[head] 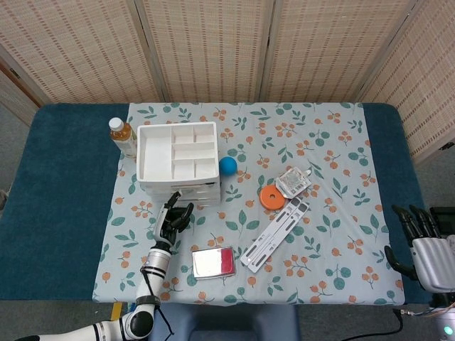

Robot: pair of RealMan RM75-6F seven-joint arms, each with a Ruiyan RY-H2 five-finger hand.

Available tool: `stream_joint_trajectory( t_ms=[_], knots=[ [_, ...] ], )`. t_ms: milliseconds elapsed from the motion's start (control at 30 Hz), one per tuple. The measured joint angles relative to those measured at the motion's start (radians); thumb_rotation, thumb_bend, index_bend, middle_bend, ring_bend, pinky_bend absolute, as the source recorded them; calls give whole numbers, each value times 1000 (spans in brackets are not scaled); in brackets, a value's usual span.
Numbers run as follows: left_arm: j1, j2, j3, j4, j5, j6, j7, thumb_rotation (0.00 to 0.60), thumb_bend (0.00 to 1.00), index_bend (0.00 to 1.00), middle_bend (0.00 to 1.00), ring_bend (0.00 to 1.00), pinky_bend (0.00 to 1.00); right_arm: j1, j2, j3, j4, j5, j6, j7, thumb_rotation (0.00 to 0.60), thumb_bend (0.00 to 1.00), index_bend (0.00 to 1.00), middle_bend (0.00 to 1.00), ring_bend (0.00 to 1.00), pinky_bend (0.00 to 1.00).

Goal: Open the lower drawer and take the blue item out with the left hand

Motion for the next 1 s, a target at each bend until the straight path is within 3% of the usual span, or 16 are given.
stream_joint_trajectory(
  t_ms=[467, 633, 767, 867, 1000],
  knots=[
    [33, 16, 38, -30, 31, 16, -19, 600, 296, 353, 977, 1000, 1000, 1, -1, 0, -1, -2, -2, -2, 600, 431, 0, 113, 0, 23],
    [42, 19, 51, -35, 30, 18, -9, 600, 296, 237, 976, 1000, 1000, 4, -2, 0, 0, -2, -5, -1, 600, 431, 0, 113, 0, 24],
    [53, 22, 64, -44, 28, 27, 7, 600, 295, 202, 968, 1000, 1000, 4, -1, 0, 0, -3, -4, 0, 600, 431, 0, 113, 0, 23],
    [63, 28, 82, -55, 31, 39, 36, 600, 295, 226, 965, 1000, 1000, 3, -1, 1, 1, -3, -2, 1, 600, 431, 0, 113, 0, 24],
    [76, 53, 121, -78, 49, 50, 91, 600, 295, 335, 962, 1000, 1000, 2, 0, 1, 4, -3, 1, 6, 600, 431, 0, 113, 0, 23]
  ],
)
